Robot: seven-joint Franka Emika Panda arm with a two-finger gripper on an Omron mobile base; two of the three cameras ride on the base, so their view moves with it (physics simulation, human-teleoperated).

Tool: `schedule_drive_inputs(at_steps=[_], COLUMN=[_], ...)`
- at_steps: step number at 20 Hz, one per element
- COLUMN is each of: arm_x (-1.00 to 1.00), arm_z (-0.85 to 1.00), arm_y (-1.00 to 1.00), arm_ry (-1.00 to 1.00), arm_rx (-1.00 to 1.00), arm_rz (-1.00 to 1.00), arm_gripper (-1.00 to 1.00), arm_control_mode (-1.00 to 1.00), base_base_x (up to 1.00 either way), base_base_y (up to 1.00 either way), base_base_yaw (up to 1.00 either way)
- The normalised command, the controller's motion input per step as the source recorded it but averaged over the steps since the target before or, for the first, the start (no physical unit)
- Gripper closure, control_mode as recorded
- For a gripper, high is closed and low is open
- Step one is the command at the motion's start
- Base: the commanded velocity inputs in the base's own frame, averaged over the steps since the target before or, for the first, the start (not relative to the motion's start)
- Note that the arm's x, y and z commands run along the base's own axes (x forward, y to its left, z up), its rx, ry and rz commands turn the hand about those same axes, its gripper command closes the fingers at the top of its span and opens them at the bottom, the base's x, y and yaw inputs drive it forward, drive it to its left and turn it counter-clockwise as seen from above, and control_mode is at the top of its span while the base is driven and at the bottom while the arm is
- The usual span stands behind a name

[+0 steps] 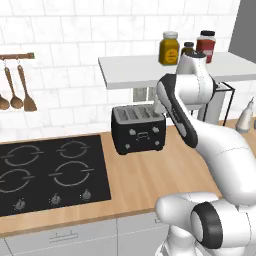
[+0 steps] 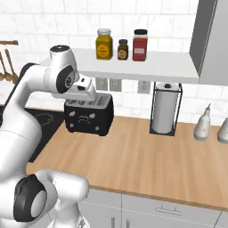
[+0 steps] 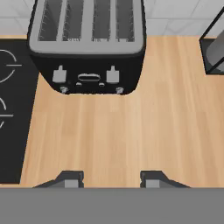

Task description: Take a straw from the drawer in front and place it inside the glass cup on the dining counter.

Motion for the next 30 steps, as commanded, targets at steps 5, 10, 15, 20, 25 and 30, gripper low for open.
schedule_drive_inputs(at_steps=[5,10,15,20,25,30], arm_x=[0.0,0.0,0.0,0.0,0.0,0.0], arm_z=[0.0,0.0,0.0,0.0,0.0,0.0], arm_y=[0.0,0.0,0.0,0.0,0.0,0.0], arm_ry=[0.0,0.0,0.0,0.0,0.0,0.0], arm_rx=[0.0,0.0,0.0,0.0,0.0,0.0], arm_rz=[0.0,0.0,0.0,0.0,0.0,0.0], arm_gripper=[-1.0,-1.0,-1.0,-1.0,-1.0,-1.0], arm_control_mode=[1.0,1.0,1.0,1.0,1.0,1.0], base_base_x=[-0.67,-0.85,0.02,0.16,0.03,0.0], base_base_y=[-0.01,-0.35,-0.71,-0.77,-0.76,-0.79], base_base_yaw=[0.0,0.02,0.41,0.57,0.59,0.6])
